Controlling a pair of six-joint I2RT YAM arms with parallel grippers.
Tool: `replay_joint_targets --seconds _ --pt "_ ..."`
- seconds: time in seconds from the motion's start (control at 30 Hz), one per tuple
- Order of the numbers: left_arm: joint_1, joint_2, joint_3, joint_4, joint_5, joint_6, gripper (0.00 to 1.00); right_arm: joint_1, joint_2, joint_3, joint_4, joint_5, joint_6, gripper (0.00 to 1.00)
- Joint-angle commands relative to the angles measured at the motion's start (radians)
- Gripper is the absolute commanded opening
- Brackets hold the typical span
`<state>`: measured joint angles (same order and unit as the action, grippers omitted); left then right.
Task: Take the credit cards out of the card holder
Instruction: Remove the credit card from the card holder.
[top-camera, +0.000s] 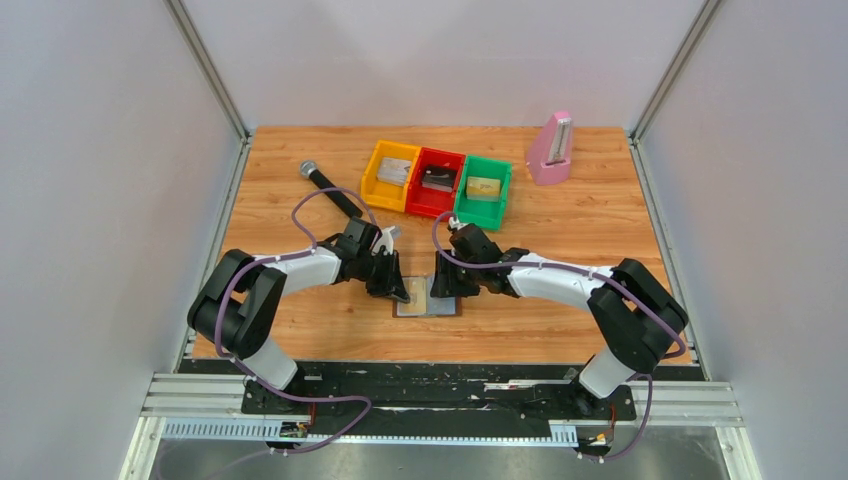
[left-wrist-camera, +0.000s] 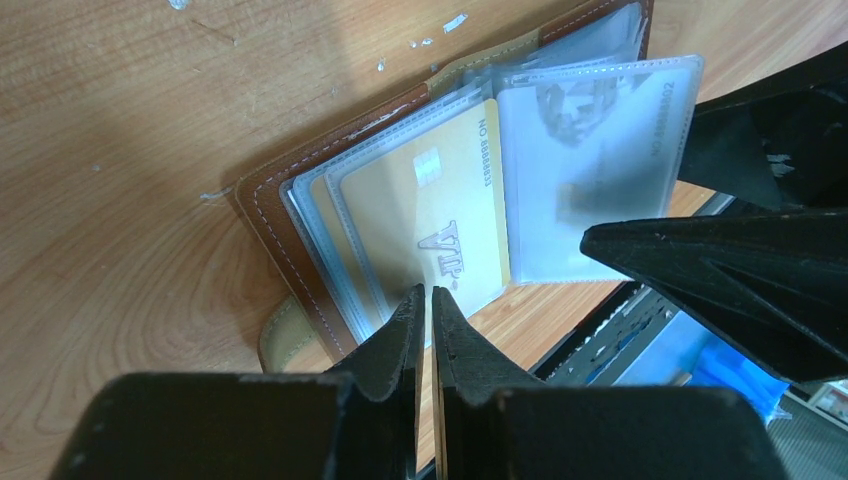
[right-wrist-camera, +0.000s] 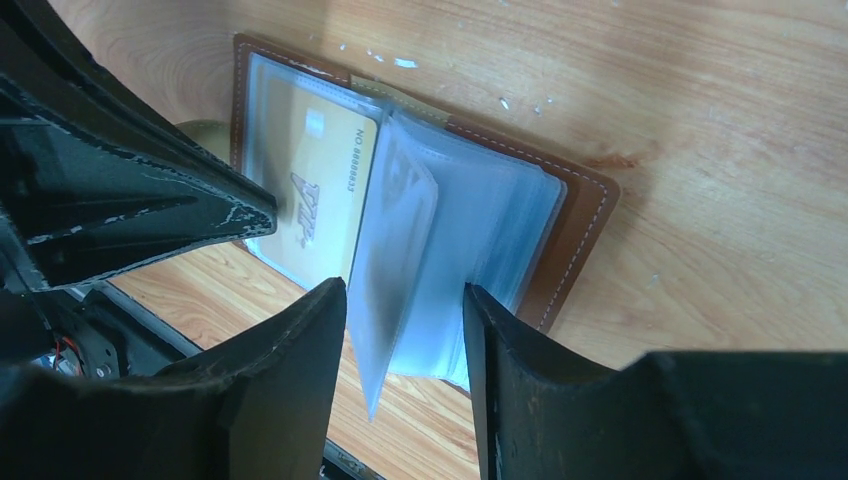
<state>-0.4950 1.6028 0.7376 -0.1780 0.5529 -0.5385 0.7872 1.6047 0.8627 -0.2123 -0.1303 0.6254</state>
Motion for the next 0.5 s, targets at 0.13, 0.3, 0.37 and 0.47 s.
replay_joint_targets --seconds 0.13,0.3,0.37,0.47 --pt "-0.002 -0.025 -0.013 0.017 0.002 0.003 0.13 0.016 -0.007 0.064 -0.001 -0.005 -0.025 0.48" --pt "-0.002 -0.021 -0.012 0.016 0.004 0.004 0.13 0.021 0.0 0.079 -0.004 -0.016 -0.026 0.48" --pt "-0.002 -0.025 -0.012 0.016 0.004 0.002 0.13 0.024 0.005 0.086 -0.004 -0.021 -0.024 0.49" --pt "-0.002 -0.032 -0.012 0.018 0.006 -0.004 0.13 0.028 0.012 0.095 -0.005 -0.026 -0.023 0.49"
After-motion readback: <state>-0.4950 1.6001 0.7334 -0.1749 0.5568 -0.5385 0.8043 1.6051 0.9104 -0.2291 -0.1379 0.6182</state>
